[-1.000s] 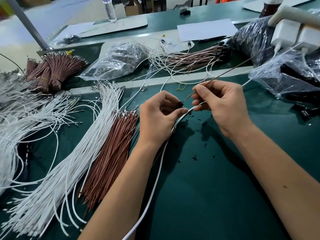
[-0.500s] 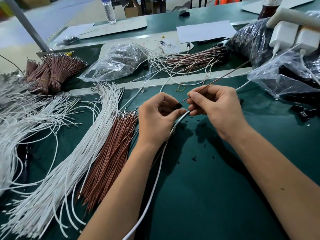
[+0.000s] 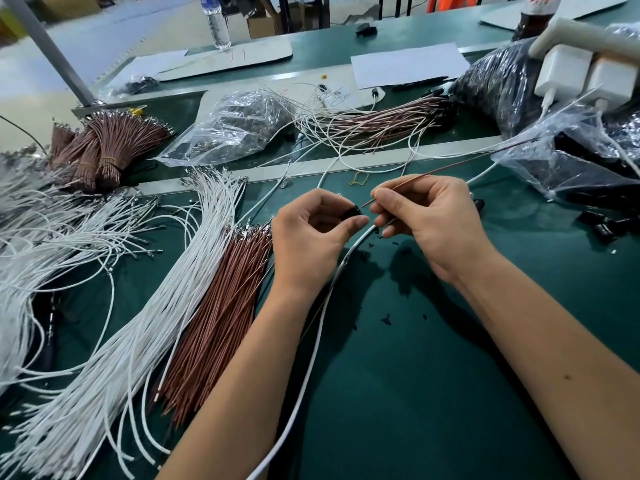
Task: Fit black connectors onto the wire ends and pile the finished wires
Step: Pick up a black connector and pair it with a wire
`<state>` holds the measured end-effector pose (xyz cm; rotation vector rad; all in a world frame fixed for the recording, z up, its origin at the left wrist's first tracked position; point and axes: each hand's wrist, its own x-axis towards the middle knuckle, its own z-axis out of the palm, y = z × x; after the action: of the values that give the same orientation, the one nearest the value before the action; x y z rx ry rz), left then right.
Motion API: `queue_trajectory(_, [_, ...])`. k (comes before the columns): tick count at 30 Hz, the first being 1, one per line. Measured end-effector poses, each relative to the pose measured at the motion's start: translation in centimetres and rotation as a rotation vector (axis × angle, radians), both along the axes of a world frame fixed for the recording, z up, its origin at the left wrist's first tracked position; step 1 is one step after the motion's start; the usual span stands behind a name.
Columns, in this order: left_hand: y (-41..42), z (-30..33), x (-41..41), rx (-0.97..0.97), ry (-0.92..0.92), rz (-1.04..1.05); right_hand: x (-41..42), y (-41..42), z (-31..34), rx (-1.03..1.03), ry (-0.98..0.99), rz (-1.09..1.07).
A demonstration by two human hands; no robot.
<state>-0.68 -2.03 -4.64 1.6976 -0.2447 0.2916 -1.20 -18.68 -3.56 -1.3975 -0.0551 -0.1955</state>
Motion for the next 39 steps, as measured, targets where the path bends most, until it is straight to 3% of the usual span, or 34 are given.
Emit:
queue_trajectory(12, [-0.1, 0.2, -0.1, -0.145, 0.064, -0.055, 0.1, -0.5, 0.1, 0.065, 0.082, -0.002])
queue_trajectory(21, [-0.3, 0.2, -0.2, -0.222, 0.099, -0.055, 0.0, 0.2, -0.1, 0.067, 0.008, -0.071])
queue_trajectory(26, [-0.2, 0.2, -0.2, -0.251, 0.096, -0.043, 0.1, 0.1, -0.4, 0.034, 0.055, 0.005])
queue_trajectory(33, [-0.1, 0.1, -0.2, -0.133, 0.051, -0.038, 0.3, 0.3, -0.9, -0.063, 0.01, -0.019])
queue_trajectory(39, [0.0, 0.3, -0.3, -0.064, 0.007, -0.026, 0.5, -0.1, -0.4, -0.013, 0.124, 0.015])
